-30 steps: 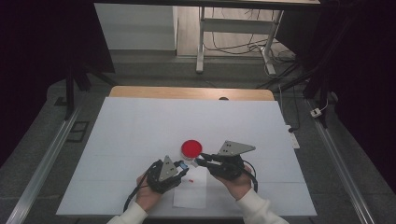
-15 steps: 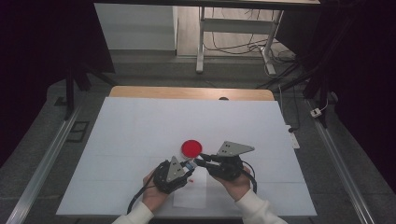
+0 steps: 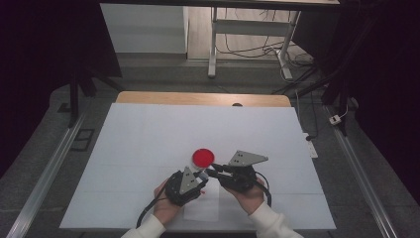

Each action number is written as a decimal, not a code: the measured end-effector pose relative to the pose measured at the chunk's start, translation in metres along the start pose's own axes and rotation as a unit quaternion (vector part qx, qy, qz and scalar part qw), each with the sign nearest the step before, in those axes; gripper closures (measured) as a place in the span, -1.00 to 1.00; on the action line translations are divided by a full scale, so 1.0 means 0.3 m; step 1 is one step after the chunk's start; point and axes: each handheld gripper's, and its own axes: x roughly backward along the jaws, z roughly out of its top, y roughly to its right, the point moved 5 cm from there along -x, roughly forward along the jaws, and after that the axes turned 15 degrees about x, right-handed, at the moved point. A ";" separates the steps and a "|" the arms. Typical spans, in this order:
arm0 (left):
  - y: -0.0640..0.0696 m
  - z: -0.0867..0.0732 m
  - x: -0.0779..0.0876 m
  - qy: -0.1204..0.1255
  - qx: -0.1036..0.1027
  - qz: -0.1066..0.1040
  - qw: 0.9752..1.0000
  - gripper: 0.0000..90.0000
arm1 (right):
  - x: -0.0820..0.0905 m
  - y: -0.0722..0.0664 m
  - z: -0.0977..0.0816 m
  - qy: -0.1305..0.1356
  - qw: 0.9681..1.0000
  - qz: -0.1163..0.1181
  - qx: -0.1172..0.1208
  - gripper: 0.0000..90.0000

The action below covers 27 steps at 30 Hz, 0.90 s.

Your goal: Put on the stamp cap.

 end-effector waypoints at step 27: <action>0.009 0.001 0.004 0.014 -0.010 0.020 1.000 0.44 | -0.024 -0.012 -0.005 -0.019 0.998 -0.013 -0.051 0.67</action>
